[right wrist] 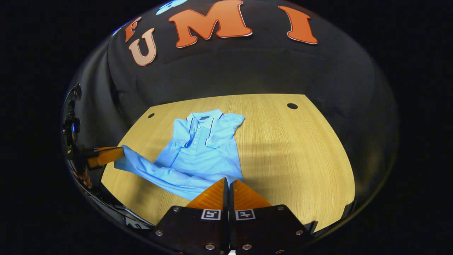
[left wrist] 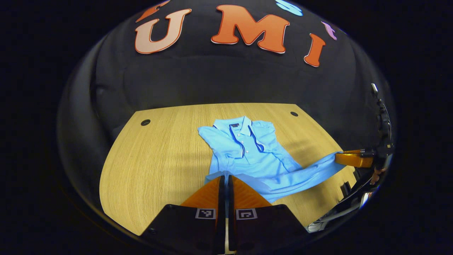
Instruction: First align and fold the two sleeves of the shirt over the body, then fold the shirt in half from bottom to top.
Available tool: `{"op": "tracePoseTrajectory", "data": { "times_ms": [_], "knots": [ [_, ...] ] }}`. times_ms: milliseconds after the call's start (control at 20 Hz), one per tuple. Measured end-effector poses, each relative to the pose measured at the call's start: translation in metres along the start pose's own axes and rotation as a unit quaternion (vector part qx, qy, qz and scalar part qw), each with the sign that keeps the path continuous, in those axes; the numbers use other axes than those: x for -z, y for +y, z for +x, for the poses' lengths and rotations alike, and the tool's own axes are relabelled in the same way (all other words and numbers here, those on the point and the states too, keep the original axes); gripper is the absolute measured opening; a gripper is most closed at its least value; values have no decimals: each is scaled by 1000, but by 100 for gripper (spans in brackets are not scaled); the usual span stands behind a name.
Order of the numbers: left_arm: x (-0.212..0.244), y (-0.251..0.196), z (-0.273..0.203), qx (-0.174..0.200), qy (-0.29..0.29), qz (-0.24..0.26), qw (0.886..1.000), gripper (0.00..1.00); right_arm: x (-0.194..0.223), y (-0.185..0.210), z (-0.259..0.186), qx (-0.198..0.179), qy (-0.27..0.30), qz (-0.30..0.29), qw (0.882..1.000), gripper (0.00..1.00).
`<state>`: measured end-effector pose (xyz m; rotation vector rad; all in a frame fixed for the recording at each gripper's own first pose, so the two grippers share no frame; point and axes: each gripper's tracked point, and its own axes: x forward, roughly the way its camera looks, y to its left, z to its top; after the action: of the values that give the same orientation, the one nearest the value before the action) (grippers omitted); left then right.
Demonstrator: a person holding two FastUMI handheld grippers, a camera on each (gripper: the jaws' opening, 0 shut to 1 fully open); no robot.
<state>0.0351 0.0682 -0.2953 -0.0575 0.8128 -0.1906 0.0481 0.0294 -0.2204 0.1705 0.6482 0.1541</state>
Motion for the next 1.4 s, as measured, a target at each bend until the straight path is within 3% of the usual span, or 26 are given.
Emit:
{"op": "tracePoseTrajectory", "data": {
  "times_ms": [300,750,1000,1150,1250,1300,1350,1400],
  "knots": [
    [-66,20,58,7,-21,4,1000,7,-61,-3,47,11,-10,-6,1000,1],
    [-138,64,180,15,-23,24,999,5,-143,-13,159,39,-8,-10,999,1],
    [-139,92,248,-6,2,55,998,7,-162,-18,225,48,6,-23,999,1],
    [-129,95,275,-1,19,69,997,9,-162,-28,253,72,10,-30,997,2],
    [-117,90,278,3,43,73,996,19,-149,-30,261,86,36,-21,995,8],
    [-115,86,275,9,47,66,997,39,-144,-30,259,89,40,-24,995,10],
    [-116,78,273,19,45,55,997,45,-142,-31,258,94,34,-36,994,16],
    [-115,77,267,19,44,47,998,61,-142,-33,256,96,29,-49,994,22]
  ]
}}
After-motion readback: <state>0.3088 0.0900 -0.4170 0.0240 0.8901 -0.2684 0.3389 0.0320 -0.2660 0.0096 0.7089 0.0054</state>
